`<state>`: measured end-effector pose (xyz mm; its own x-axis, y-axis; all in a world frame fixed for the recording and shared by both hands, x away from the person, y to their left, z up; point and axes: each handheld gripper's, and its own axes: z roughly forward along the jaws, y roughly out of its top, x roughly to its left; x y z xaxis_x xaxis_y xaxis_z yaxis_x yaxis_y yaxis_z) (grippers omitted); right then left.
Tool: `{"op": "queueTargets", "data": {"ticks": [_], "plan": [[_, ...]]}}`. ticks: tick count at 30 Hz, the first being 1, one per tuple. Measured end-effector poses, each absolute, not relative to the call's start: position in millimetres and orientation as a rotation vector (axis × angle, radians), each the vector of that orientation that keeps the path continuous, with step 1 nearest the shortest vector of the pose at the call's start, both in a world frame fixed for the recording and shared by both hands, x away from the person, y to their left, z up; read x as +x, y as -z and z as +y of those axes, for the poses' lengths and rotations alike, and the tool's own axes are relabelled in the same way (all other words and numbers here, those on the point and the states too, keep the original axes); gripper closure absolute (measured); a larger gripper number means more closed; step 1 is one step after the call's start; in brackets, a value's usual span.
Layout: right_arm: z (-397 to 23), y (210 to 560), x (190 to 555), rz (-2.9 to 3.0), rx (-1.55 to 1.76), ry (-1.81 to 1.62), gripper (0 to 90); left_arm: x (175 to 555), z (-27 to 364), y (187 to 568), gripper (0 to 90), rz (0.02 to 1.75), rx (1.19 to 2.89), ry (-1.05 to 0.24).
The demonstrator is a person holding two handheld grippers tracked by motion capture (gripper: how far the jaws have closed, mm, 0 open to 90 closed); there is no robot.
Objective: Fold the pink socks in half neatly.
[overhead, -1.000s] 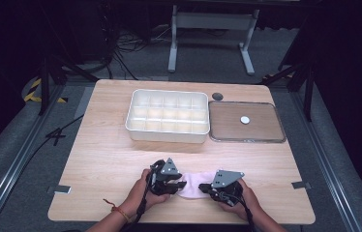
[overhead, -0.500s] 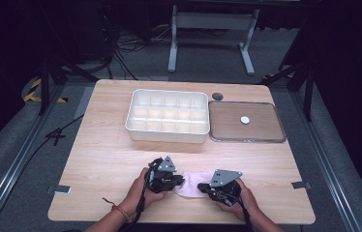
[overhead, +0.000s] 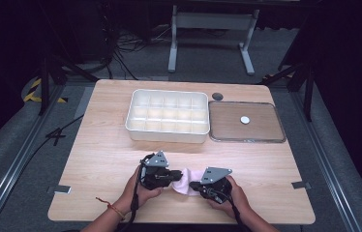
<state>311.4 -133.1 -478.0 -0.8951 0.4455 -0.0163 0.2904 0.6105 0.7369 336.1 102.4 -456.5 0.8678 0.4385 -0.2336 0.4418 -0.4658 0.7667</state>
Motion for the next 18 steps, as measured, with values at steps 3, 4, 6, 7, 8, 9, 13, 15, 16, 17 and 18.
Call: {"op": "queueTargets", "data": {"ticks": [3, 4, 6, 7, 8, 9, 13, 15, 16, 17, 18], "plan": [[-126.9, 477.5, 312.7, 2.647, 0.603, -1.149, 87.9, 334.7, 101.1, 454.9, 83.0, 0.623, 2.114, 0.000], [-124.9, 477.5, 313.5, 2.646, 0.601, -1.150, 87.9, 334.0, 101.0, 454.2, 82.9, 0.623, 2.108, -0.004], [-120.6, 477.1, 314.9, 2.654, 0.602, -1.150, 87.9, 334.5, 101.8, 452.2, 82.9, 0.620, 2.097, -0.005], [-118.4, 476.9, 315.5, 2.657, 0.600, -1.148, 87.9, 334.9, 101.9, 451.8, 82.9, 0.623, 2.094, -0.003], [-116.7, 477.1, 316.0, 2.653, 0.598, -1.150, 87.9, 335.2, 101.9, 451.6, 82.9, 0.622, 2.096, -0.003], [-115.4, 477.1, 316.4, 2.655, 0.603, -1.150, 87.9, 335.3, 101.9, 451.5, 82.9, 0.621, 2.101, -0.008], [-113.9, 477.2, 317.1, 2.656, 0.606, -1.159, 86.9, 336.4, 103.8, 452.7, 83.0, 0.630, 2.111, -0.010], [-115.9, 477.2, 318.0, 2.652, 0.619, -1.176, 82.4, 338.0, 105.9, 453.0, 83.1, 0.630, 2.114, -0.015], [-118.2, 475.7, 317.3, 2.654, 0.613, -1.179, 81.3, 337.9, 106.5, 453.2, 83.1, 0.637, 2.108, -0.014], [-120.4, 474.1, 316.9, 2.652, 0.604, -1.183, 81.9, 337.9, 107.9, 452.7, 83.1, 0.637, 2.110, -0.014], [-125.3, 469.9, 316.9, 2.635, 0.600, -1.195, 82.8, 338.1, 108.5, 452.5, 83.1, 0.633, 2.111, -0.019]]}}
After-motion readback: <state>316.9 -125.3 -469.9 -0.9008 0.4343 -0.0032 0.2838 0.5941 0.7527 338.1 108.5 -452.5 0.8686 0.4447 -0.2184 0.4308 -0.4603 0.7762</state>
